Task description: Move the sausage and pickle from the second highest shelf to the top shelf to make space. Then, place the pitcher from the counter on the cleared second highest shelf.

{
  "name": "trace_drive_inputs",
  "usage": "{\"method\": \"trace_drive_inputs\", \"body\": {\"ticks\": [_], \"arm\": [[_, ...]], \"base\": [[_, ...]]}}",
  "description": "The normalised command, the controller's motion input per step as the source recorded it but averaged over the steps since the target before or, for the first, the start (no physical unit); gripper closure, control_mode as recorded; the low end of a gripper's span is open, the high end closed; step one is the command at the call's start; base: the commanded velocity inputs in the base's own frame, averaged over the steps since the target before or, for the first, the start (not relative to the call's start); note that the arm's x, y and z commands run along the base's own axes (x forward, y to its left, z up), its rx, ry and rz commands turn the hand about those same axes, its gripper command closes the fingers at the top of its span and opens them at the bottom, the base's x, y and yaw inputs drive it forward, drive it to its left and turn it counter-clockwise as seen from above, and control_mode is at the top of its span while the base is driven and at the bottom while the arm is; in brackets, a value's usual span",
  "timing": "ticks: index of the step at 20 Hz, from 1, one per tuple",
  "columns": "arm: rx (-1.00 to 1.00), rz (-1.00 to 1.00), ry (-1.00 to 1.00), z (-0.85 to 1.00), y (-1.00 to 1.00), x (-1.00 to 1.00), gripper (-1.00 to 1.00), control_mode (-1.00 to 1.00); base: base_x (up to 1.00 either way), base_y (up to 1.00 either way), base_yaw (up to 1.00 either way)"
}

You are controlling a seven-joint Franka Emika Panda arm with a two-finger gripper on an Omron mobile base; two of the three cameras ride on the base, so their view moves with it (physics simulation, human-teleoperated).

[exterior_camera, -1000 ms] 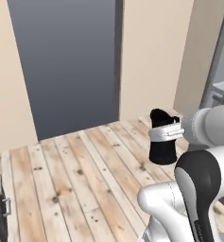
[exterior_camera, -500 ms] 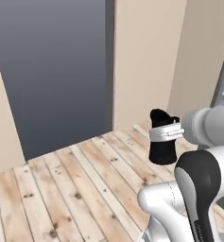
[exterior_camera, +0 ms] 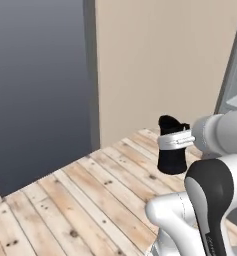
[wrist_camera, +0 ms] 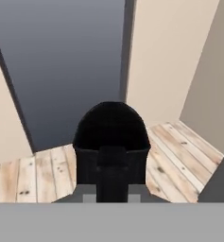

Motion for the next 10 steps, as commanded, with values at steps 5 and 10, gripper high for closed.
{"method": "trace_drive_inputs", "body": {"ticks": [5, 10], "arm": [[0.00, 0.00, 0.00, 0.00, 0.00, 0.00, 1.00, 1.00], [0.00, 0.00, 0.00, 0.00, 0.00, 0.00, 1.00, 1.00]], "base": [[0.55, 0.00, -0.45], [0.59, 0.03, -0.48]]}}
